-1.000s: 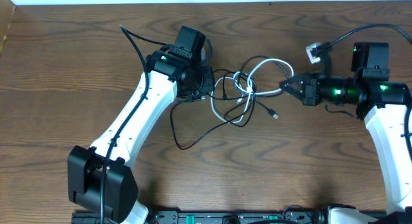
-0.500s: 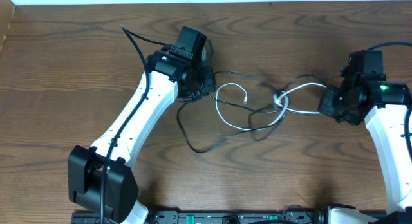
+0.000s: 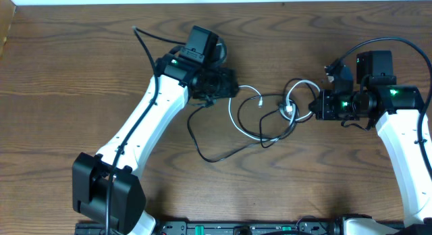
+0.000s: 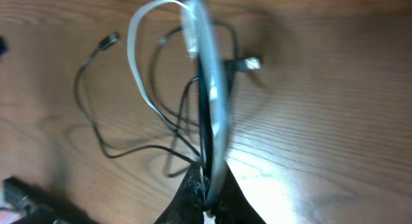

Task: Untangle cables

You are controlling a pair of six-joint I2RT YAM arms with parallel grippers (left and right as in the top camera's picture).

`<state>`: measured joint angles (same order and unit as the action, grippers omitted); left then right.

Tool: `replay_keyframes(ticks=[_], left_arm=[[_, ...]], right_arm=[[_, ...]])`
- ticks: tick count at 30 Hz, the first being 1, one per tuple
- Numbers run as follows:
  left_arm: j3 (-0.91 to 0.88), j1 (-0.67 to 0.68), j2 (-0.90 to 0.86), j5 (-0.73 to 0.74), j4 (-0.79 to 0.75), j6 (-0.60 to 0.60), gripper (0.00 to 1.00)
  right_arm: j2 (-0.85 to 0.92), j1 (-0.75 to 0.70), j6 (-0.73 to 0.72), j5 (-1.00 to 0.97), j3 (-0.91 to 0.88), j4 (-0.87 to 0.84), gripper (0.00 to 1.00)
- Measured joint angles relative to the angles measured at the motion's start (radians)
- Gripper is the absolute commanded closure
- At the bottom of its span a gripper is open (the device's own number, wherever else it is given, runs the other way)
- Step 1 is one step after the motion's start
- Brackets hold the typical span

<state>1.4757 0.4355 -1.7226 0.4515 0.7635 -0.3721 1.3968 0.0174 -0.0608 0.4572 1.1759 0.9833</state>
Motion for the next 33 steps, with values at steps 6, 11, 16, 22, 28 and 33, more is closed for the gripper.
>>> replay_keyframes(ticks=[6, 11, 16, 22, 28, 33], left_arm=[[0.0, 0.049, -0.013, 0.129, -0.081, 0.02, 0.4], [0.0, 0.07, -0.097, 0.223, -0.111, 0.029, 0.41], [0.0, 0.072, -0.207, 0.303, -0.113, 0.03, 0.41], [0.0, 0.072, -0.28, 0.396, -0.153, 0.029, 0.43], [0.0, 0.074, -0.304, 0.444, -0.254, -0.025, 0.43], [0.0, 0.084, -0.305, 0.452, -0.303, -0.05, 0.44]], right_arm=[[0.0, 0.0, 0.037, 0.081, 0.0, -0.006, 0.99], [0.0, 0.0, 0.069, 0.159, 0.0, -0.039, 0.99], [0.0, 0.0, 0.077, 0.22, 0.0, -0.069, 0.99], [0.0, 0.0, 0.08, 0.249, 0.0, -0.085, 0.99], [0.0, 0.0, 0.08, 0.258, 0.0, -0.094, 0.99], [0.0, 0.0, 0.08, 0.3, 0.0, -0.145, 0.99]])
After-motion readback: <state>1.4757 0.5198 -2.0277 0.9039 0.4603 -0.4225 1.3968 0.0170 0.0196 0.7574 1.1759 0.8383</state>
